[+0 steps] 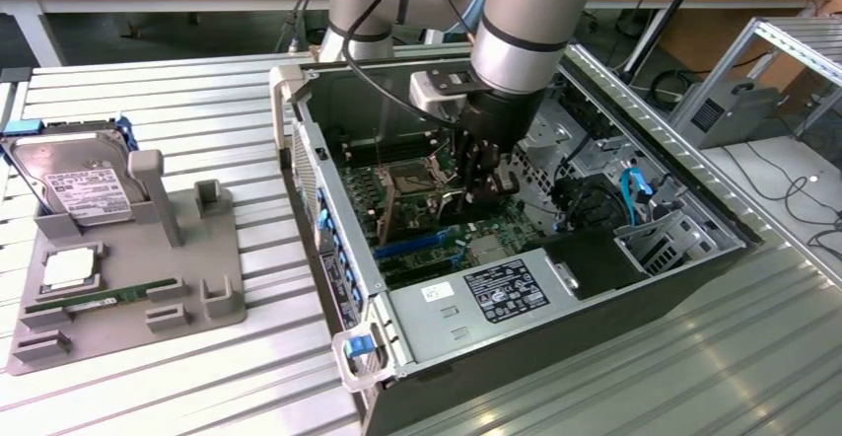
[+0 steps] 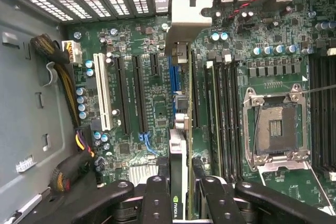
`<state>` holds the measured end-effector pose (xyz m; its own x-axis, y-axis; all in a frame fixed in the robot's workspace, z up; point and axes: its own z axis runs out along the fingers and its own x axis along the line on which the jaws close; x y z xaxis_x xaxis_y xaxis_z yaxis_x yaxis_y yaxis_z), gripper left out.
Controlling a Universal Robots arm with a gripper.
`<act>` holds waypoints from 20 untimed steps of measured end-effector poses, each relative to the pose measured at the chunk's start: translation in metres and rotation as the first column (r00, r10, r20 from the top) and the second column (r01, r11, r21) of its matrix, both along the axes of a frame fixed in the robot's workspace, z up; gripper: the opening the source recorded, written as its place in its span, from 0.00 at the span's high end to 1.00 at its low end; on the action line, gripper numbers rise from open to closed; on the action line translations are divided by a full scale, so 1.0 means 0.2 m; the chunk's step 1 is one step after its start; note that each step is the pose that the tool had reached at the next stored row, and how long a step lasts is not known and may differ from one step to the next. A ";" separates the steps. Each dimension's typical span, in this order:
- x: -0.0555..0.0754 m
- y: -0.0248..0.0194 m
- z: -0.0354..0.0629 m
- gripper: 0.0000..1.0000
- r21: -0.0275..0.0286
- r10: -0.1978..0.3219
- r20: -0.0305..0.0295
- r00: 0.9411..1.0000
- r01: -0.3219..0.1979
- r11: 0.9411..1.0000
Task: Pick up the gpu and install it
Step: 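Insert the gpu into the slot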
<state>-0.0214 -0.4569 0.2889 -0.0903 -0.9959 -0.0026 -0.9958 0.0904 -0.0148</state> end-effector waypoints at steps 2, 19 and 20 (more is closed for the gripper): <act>-0.01 0.000 0.001 0.73 -0.004 0.025 0.000 1.000 -0.025 1.000; -0.15 0.006 -0.017 0.73 -0.007 0.060 0.000 0.998 -0.060 0.998; -0.16 0.006 -0.019 0.73 -0.008 0.060 0.000 0.998 -0.060 0.998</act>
